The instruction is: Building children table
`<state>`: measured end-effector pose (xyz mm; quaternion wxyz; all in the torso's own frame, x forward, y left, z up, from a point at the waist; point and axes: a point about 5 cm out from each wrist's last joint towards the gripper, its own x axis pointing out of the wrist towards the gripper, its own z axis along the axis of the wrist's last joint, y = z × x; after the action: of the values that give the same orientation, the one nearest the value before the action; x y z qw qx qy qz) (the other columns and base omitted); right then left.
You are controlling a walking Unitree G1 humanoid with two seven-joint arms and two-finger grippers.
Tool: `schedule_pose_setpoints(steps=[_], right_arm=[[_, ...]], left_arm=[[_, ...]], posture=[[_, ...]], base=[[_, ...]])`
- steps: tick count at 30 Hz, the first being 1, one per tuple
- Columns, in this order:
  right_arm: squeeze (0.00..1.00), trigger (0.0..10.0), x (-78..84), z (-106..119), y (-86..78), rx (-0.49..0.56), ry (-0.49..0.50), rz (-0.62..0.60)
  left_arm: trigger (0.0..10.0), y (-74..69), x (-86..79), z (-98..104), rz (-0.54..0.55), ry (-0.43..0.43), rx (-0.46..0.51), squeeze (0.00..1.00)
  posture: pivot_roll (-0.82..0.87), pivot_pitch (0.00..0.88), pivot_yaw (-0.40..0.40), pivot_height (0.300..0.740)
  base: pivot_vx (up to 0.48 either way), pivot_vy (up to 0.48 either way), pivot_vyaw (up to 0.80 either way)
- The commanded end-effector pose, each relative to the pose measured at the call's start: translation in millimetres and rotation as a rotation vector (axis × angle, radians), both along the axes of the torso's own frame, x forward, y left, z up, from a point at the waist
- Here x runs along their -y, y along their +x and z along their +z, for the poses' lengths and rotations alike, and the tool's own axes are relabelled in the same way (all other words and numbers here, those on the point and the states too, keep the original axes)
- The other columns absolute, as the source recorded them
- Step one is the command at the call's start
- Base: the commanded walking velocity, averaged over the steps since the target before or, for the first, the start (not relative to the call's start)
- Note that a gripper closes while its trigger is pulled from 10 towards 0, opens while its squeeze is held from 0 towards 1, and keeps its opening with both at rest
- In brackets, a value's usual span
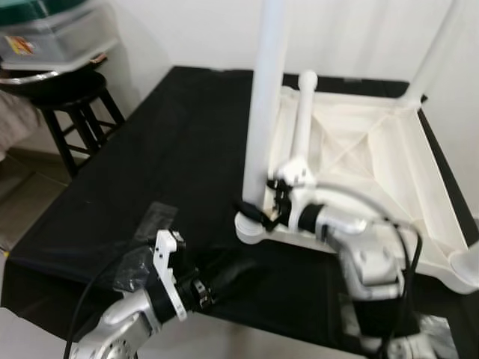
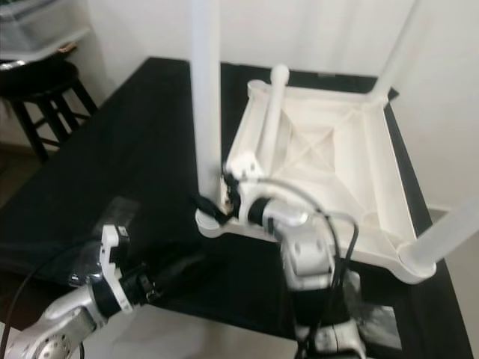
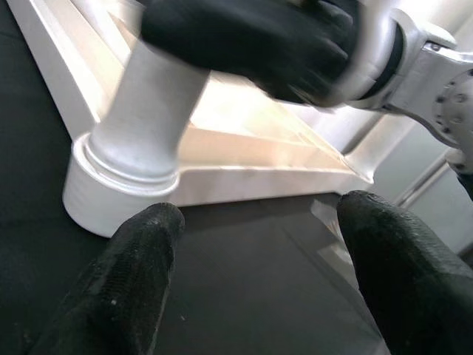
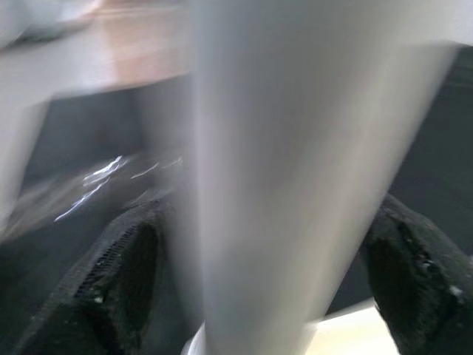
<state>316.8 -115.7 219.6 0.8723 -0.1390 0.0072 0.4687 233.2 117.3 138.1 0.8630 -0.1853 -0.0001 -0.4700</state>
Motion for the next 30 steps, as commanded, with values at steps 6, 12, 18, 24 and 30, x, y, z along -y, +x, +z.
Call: schedule_pose_setpoints(steps=[6, 12, 18, 24, 30], right_arm=[[0.00, 10.0, 13.9, -2, 6.0, -0.066, -0.097, 0.248], [0.00, 10.0, 10.3, 7, 28.9, -0.085, -0.105, 0.324], [0.00, 0.0, 15.1, 3, 41.9, -0.149, -0.089, 0.344], [0.00, 0.0, 20.3, -5, 43.8, -0.202, -0.099, 0.374], [0.00, 0.0, 30.6, -12, 41.4, -0.209, -0.094, 0.365]], left_arm=[[10.0, -1.5, 1.7, -7, 0.003, 0.006, -0.022, 0.00], [10.0, -3.2, 2.3, -8, 0.007, 0.007, -0.022, 0.00], [10.0, -5.6, 3.1, -9, 0.008, 0.008, -0.023, 0.00], [10.0, -7.6, 3.2, -9, 0.009, 0.006, -0.023, 0.00], [10.0, -8.8, 4.4, -9, 0.006, 0.003, -0.024, 0.00]], posture=[[0.02, 0.117, -0.011, 0.740], [0.03, 0.104, -0.020, 0.740], [0.05, 0.100, -0.028, 0.740], [0.05, 0.108, -0.029, 0.740], [0.04, 0.120, -0.030, 0.740]], base=[[0.000, 0.000, 0.00], [0.000, 0.000, 0.00], [0.000, 0.000, 0.00], [0.000, 0.000, 0.00], [0.000, 0.000, 0.00]])
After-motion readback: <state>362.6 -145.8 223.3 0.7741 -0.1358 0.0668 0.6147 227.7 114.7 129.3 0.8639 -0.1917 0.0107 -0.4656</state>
